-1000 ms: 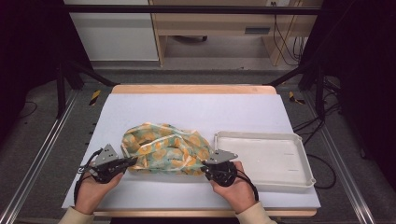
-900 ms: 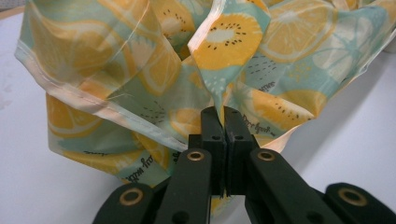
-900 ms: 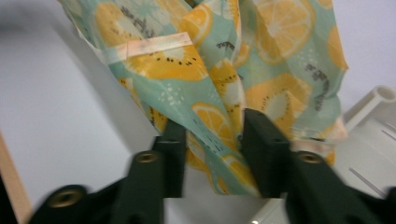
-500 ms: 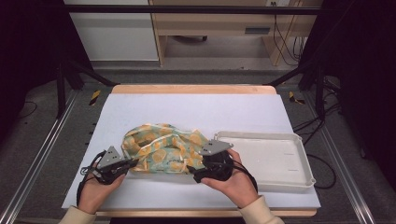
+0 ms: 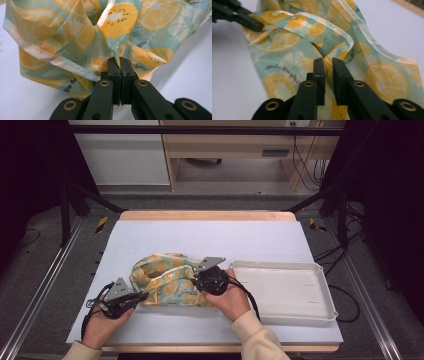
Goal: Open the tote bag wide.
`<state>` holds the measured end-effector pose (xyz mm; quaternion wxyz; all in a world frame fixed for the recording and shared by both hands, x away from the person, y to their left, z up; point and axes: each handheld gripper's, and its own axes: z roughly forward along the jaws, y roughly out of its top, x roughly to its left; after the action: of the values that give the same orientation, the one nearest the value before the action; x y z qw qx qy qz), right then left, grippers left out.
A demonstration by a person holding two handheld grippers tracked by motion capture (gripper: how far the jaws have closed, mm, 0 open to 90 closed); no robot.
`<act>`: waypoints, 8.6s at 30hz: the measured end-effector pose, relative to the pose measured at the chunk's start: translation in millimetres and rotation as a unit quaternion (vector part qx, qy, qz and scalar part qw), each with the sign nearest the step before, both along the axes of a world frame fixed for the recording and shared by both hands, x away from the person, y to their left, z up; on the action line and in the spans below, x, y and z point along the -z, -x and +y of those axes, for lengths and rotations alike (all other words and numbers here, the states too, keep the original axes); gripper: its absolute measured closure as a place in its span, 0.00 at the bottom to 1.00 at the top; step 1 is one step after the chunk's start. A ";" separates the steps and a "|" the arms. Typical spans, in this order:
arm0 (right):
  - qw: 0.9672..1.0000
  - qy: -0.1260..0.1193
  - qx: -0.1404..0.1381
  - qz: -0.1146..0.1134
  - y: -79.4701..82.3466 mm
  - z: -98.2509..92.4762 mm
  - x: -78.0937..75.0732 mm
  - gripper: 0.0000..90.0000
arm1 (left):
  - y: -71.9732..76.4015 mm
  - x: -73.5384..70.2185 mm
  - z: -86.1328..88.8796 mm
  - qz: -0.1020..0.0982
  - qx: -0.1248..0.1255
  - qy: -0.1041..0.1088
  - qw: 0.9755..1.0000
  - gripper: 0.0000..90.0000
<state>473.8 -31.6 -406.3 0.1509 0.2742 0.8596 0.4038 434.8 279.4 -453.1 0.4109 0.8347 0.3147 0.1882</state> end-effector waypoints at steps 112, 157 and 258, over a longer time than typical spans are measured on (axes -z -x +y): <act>0.991 0.052 -0.123 -0.013 62.9 7.7 42.2 1.00 | -48.1 -31.7 12.6 -0.020 -0.098 -0.005 0.995 0.93; 0.998 0.032 0.048 -0.024 -7.3 -48.2 -4.8 0.37 | -32.9 -19.9 11.1 -0.013 -0.068 -0.025 0.997 0.97; 0.994 0.061 0.096 0.001 -36.1 -51.5 29.9 1.00 | -13.5 1.1 -32.6 0.011 0.153 -0.135 0.979 0.98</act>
<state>509.9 -83.1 -436.1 0.2045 0.3465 0.8523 0.3342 448.4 246.8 -454.2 0.3148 0.9228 0.1593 0.1551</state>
